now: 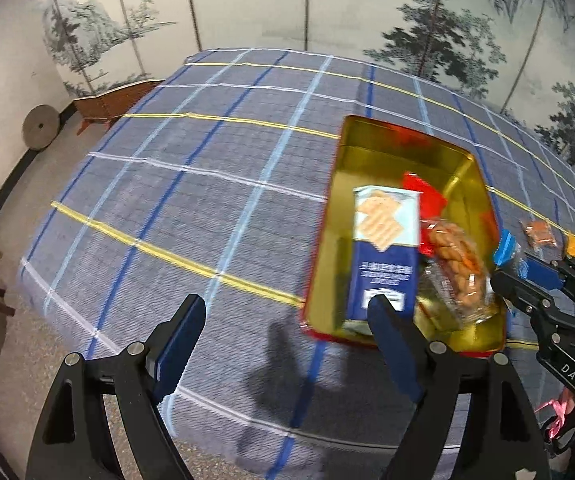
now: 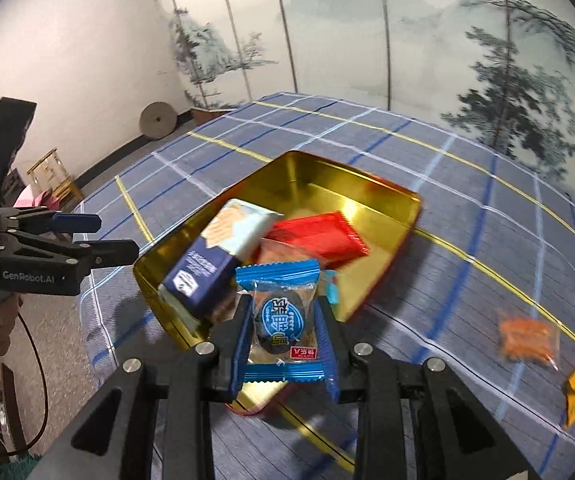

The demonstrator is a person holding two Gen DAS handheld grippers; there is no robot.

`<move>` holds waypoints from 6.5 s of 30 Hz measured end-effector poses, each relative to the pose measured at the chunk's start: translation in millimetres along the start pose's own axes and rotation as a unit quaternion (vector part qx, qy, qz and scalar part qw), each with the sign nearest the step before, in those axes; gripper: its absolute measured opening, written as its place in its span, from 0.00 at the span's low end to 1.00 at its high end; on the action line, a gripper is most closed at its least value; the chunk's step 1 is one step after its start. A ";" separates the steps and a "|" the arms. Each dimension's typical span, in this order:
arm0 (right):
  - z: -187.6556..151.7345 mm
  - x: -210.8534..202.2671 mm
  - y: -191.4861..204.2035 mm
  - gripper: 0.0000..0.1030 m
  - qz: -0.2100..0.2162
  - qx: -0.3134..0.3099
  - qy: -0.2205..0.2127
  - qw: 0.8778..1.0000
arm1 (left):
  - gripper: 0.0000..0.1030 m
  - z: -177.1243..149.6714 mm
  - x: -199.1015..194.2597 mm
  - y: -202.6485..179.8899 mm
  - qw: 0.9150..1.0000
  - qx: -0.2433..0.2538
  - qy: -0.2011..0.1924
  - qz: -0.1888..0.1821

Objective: Organize snacks
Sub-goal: 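Carry the blue candy with the right tool into the tin and release, then grasp the orange snack pack with the right tool while the left tool grasps the sausage bag, then carry the clear sausage bag with the left tool into the tin and release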

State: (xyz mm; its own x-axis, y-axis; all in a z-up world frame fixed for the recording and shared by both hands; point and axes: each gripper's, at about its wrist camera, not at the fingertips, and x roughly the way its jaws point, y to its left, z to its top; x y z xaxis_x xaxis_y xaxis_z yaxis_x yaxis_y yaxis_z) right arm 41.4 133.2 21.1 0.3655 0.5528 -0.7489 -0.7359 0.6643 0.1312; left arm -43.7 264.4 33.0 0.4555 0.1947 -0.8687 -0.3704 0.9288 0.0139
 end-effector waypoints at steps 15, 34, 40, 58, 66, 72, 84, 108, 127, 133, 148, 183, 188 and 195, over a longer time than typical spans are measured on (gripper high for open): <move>25.3 38.0 18.9 0.30 -0.016 -0.030 0.014 0.999 | 0.78 -8.7 -2.4 23.2 0.999 -0.011 0.002 0.039; 27.5 41.1 26.9 0.49 -0.013 -0.037 0.015 0.999 | 0.79 -10.7 1.0 24.2 0.999 -0.012 0.009 0.040; 27.0 29.0 22.1 0.52 -0.005 -0.029 0.002 1.000 | 0.79 -6.8 2.6 17.6 0.999 -0.007 0.008 0.034; -15.0 -36.5 -86.3 0.52 -0.085 0.057 -0.030 0.994 | 0.80 8.8 -2.3 -37.0 0.999 0.040 -0.001 0.008; -62.2 -81.2 -176.7 0.52 -0.160 0.110 -0.019 0.981 | 0.80 15.2 -4.0 -72.7 0.997 0.071 -0.001 -0.010; -86.4 -106.9 -226.6 0.53 -0.183 0.120 -0.012 0.976 | 0.80 18.8 -4.5 -109.4 0.994 0.104 -0.002 -0.022; -101.6 -80.6 -268.5 0.55 -0.154 0.057 0.051 0.985 | 0.80 34.9 4.8 -206.6 0.980 0.193 0.000 -0.054; -123.4 -76.3 -285.2 0.41 -0.190 0.160 0.013 0.969 | 0.80 41.3 73.7 -336.0 0.926 0.360 -0.037 -0.109; -145.7 -90.7 -289.6 0.42 -0.224 0.181 0.001 0.958 | 0.80 41.4 103.3 -373.4 0.885 0.445 -0.009 -0.137; -145.6 -90.8 -289.0 0.42 -0.224 0.181 0.001 0.958 | 0.80 46.0 111.5 -389.0 0.879 0.457 -0.010 -0.138; -145.8 -90.4 -288.5 0.42 -0.224 0.180 0.001 0.958 | 0.35 50.3 113.2 -389.0 0.903 0.377 0.046 -0.201; -143.3 -89.1 -281.8 0.42 -0.237 0.170 0.008 0.957 | 0.33 -7.5 19.7 -303.8 0.967 0.228 0.018 -0.114; -143.2 -89.0 -282.8 0.42 -0.237 0.169 0.009 0.957 | 0.33 4.6 4.0 -279.0 0.974 0.193 0.008 -0.114; -143.3 -88.1 -281.1 0.42 -0.239 0.168 0.009 0.956 | 0.33 24.4 -10.2 -232.0 0.985 0.144 -0.011 -0.095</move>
State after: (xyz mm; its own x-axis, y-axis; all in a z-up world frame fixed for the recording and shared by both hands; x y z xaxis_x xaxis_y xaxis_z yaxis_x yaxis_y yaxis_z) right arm 134.4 -174.3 -42.9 0.6024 0.1380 -0.7862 -0.2613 0.9648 -0.0309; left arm 57.4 54.7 50.7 0.5127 0.0116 -0.8585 -0.0337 0.9994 -0.0066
